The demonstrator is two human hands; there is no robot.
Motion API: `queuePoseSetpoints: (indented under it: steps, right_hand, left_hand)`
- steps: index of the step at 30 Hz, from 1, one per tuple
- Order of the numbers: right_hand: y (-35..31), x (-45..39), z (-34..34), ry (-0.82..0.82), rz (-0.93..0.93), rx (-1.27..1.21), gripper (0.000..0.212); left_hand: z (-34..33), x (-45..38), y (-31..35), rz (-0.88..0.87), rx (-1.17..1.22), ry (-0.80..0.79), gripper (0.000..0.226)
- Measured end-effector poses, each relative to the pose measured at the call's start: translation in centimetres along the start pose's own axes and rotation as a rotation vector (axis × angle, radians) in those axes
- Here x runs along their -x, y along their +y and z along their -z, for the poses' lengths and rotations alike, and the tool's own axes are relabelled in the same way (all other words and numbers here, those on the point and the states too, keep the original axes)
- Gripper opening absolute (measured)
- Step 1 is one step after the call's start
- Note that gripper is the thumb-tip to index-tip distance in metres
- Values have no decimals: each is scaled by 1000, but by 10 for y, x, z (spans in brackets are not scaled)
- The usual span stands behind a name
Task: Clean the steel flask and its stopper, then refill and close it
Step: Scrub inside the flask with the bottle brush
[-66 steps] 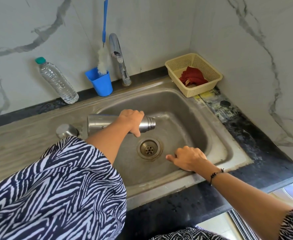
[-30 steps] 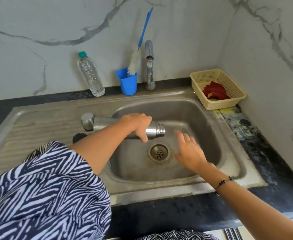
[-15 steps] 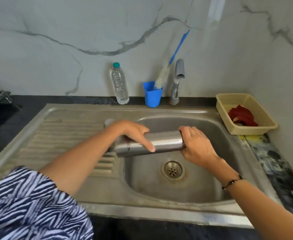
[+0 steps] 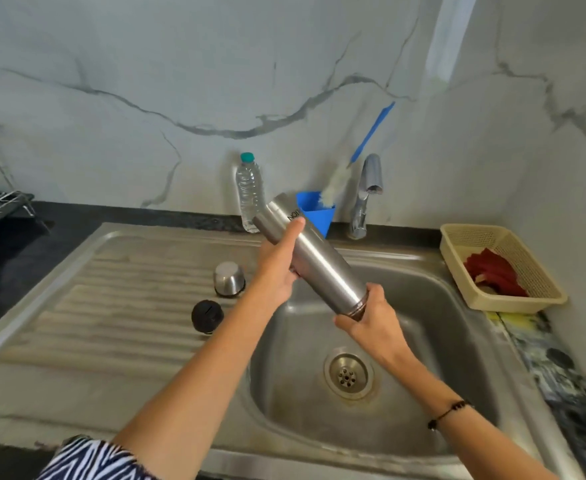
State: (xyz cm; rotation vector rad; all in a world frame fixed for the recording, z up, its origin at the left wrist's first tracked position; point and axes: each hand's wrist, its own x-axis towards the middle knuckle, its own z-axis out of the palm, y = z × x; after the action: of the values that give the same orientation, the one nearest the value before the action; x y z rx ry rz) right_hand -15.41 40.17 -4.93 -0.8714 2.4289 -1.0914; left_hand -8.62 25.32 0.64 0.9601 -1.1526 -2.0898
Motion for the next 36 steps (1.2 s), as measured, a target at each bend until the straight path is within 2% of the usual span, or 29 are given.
queuePoseSetpoints:
  steps: [3, 5, 6, 10, 14, 17, 22, 26, 32, 36]
  right_hand:
    - [-21, -11, 20, -259, 53, 218, 65]
    - [-44, -26, 40, -374, 149, 476, 58]
    - [-59, -36, 51, -354, 218, 595, 51]
    - [-122, -83, 72, -39, 554, 924, 26]
    - [-168, -144, 71, 69, 700, 1231, 22]
    - [-174, -191, 70, 113, 672, 1466, 21]
    - [-170, -231, 75, 50, 550, 1807, 10]
    - [-155, -242, 78, 16, 570, 1896, 12]
    - [-176, -240, 106, 106, 806, 1806, 21]
    - [-183, -232, 109, 78, 779, 1874, 31]
  left_hand:
    - [0, -9, 8, -81, 66, 85, 32]
    - [3, -14, 13, -106, 104, 140, 34]
    - [5, -16, 15, -112, 124, 160, 38]
    - [16, -24, 17, -129, 266, 232, 39]
    - [19, -34, 16, -58, 393, 255, 55]
    - [22, -46, 12, 16, 453, 272, 59]
    - [22, -66, 11, 43, 514, 290, 65]
    - [24, -80, 10, 77, 574, 281, 66]
    - [25, -93, 4, 81, 558, 309, 68]
    - [24, -94, -1, 93, 579, 330, 63]
